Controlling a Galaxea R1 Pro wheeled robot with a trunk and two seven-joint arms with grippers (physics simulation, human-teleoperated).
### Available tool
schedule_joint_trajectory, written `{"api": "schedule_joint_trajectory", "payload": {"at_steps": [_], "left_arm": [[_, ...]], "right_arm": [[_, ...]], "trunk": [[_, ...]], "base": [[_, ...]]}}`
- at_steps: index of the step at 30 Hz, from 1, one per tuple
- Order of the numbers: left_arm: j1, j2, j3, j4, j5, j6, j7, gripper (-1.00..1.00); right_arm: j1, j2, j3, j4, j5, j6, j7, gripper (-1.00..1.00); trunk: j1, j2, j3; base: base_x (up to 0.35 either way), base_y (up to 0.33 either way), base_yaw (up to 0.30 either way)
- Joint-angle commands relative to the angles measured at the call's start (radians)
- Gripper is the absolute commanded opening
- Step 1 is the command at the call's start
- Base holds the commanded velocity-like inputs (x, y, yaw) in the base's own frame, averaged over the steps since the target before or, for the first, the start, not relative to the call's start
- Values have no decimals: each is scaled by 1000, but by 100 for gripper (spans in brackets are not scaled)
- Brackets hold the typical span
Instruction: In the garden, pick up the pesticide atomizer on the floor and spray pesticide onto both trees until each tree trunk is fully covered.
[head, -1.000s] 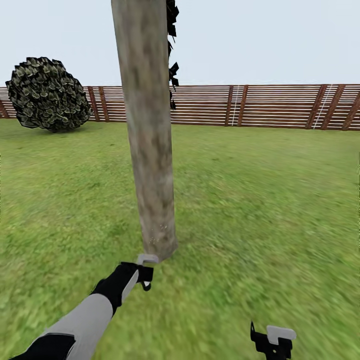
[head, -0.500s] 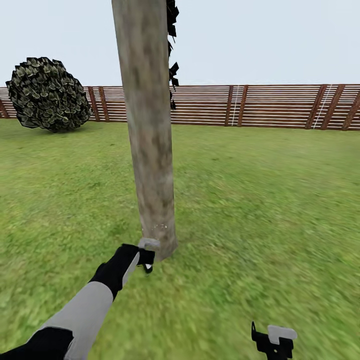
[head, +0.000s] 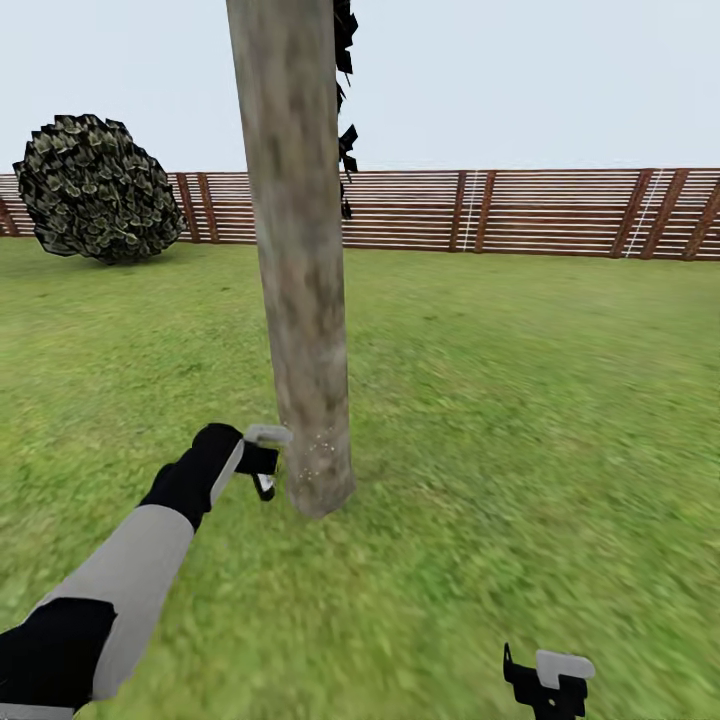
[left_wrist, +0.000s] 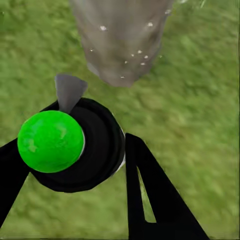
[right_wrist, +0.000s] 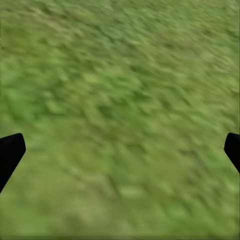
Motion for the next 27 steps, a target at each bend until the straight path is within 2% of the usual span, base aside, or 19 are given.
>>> {"api": "schedule_joint_trajectory", "payload": {"at_steps": [1,2,3,4,5,7,9,12,20,27], "left_arm": [[-1,3,-5,-2,2,5,-6,-100],[-2,-11,-7,-2,2,6,-7,-100],[-2,-38,-8,-2,-1,7,-7,-100],[-2,-85,-9,-2,-5,7,-7,-100],[-3,-108,-10,-3,-6,8,-7,-100],[-16,-119,-8,-9,-4,19,-8,-100],[-32,-89,-3,-13,-1,36,-10,-100],[-34,-14,-6,-14,0,42,-10,-100],[-27,-20,-8,-14,-3,41,-7,-100],[-25,-20,-4,-14,-2,38,-1,-100]], "right_arm": [[-1,0,-5,1,11,-2,-6,100],[-1,0,-5,1,10,-2,-6,100],[-1,0,-6,1,10,-2,-6,100],[-1,0,-5,1,11,-2,-6,100],[-1,0,-5,1,11,-2,-6,100],[-1,0,-6,2,11,-2,-6,100],[-1,0,-6,2,11,-2,-6,100],[-1,0,-5,3,11,-2,-6,100],[-1,0,-5,1,11,-2,-6,100],[-1,0,-5,2,11,-2,-6,100]], "trunk": [[0,0,-1],[0,0,-1],[0,0,-1],[0,0,-1],[0,0,-1],[0,0,-1],[0,0,-1],[0,0,-1],[0,0,-1],[0,0,-1]], "base": [[0,0,0],[0,0,0],[0,0,0],[0,0,0],[0,0,0],[0,0,0],[0,0,0],[0,0,0],[0,-180,20],[116,-267,255]]}}
